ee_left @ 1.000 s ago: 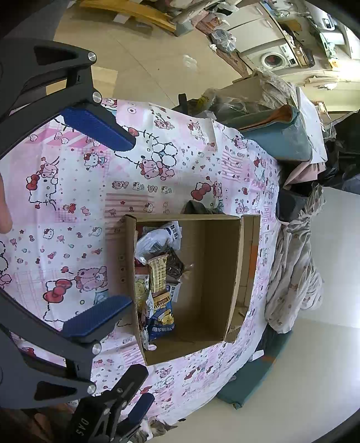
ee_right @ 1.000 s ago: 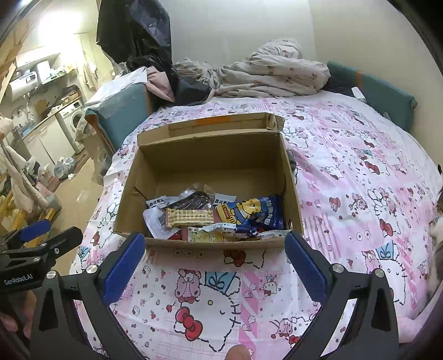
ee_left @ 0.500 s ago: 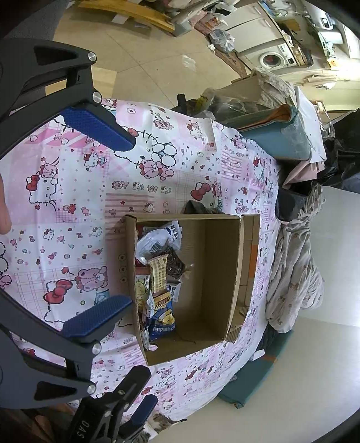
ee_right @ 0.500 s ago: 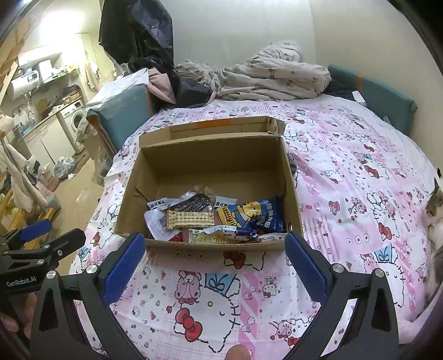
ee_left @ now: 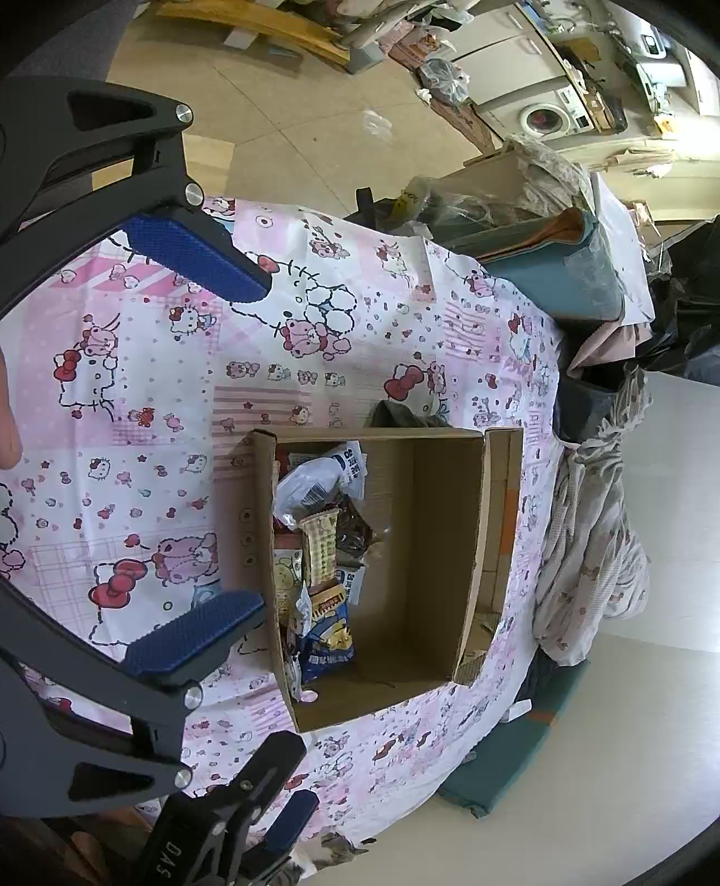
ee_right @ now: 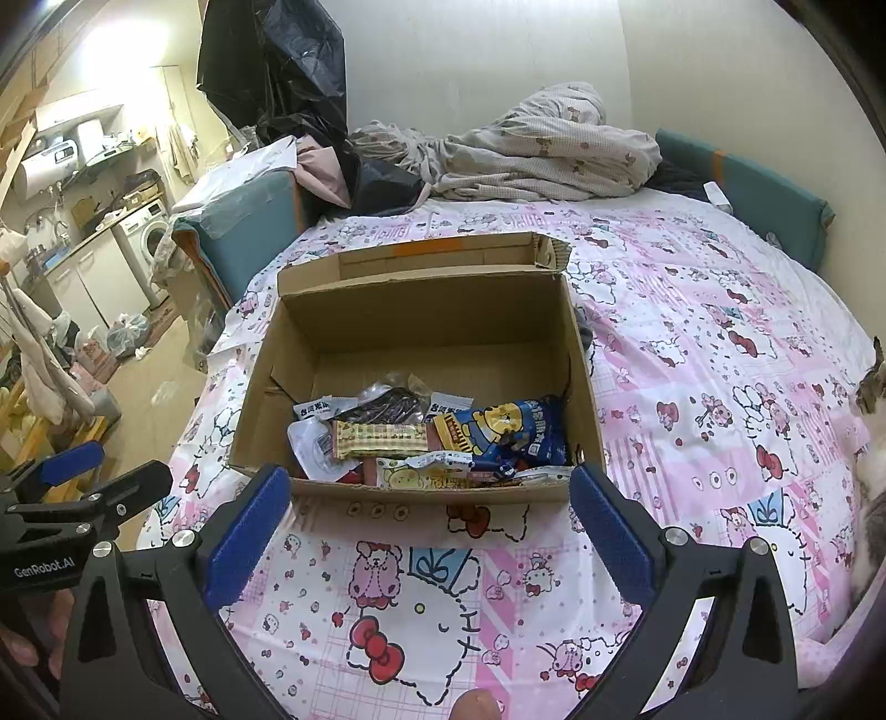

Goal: Organize snacks

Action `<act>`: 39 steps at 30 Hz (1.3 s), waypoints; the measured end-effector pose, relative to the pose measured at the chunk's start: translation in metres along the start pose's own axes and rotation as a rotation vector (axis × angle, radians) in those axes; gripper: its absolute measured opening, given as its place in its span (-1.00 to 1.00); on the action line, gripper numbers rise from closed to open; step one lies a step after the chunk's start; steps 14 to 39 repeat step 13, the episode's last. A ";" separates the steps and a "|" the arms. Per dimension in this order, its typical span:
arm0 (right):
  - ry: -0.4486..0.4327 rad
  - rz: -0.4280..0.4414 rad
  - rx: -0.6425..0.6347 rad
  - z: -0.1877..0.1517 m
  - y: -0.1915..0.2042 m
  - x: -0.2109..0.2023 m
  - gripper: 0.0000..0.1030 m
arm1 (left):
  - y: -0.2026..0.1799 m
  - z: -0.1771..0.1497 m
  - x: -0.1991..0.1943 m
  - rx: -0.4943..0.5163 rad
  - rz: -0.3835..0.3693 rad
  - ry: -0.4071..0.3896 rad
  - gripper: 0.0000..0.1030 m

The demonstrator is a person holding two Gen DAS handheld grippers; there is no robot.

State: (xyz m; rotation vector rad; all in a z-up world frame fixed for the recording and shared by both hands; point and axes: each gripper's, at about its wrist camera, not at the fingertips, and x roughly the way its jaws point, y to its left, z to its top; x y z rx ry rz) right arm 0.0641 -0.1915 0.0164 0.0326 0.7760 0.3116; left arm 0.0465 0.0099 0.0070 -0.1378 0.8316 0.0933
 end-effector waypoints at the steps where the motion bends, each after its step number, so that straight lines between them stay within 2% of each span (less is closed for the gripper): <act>1: 0.000 -0.002 0.000 0.000 0.000 0.000 1.00 | 0.000 0.000 0.000 0.000 -0.001 0.000 0.99; 39: 0.001 0.009 0.013 0.003 -0.001 -0.002 1.00 | 0.004 -0.003 0.004 -0.015 0.010 0.009 0.99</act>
